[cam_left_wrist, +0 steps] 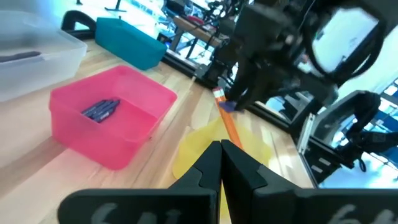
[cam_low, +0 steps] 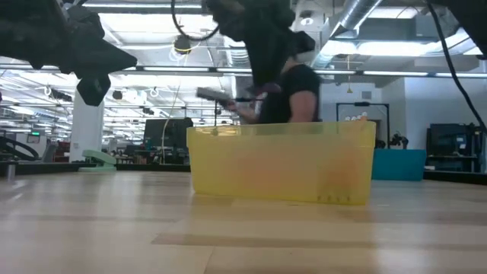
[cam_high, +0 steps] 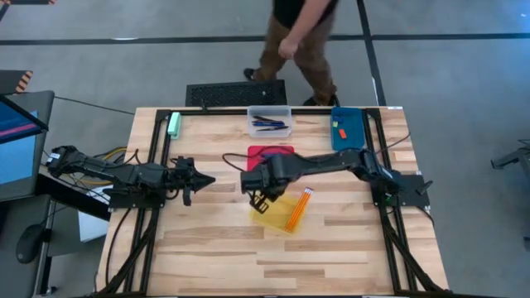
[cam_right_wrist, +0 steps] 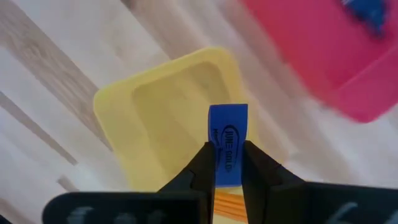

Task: Sort crayons/erasers/pens/pencils in bins
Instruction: Put the blue eraser into the blue bin

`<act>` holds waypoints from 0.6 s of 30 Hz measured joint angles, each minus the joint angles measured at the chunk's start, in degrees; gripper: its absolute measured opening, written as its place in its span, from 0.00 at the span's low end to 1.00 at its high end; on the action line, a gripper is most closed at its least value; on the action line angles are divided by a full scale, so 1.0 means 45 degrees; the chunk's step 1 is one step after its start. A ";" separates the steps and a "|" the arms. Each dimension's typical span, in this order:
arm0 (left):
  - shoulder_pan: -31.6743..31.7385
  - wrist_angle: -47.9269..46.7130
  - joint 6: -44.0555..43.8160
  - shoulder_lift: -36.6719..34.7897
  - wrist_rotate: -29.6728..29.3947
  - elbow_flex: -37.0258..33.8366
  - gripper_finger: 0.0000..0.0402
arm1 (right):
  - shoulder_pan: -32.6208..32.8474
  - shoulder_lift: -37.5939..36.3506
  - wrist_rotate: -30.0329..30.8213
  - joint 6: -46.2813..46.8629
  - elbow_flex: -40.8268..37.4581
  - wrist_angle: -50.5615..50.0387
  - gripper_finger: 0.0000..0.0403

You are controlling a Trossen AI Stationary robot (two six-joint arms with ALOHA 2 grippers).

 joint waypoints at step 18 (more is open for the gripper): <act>0.0000 0.0019 0.0009 -0.0255 -0.1313 0.0010 0.00 | -0.4326 -0.4233 0.2242 -0.5399 -0.3178 -0.1408 0.15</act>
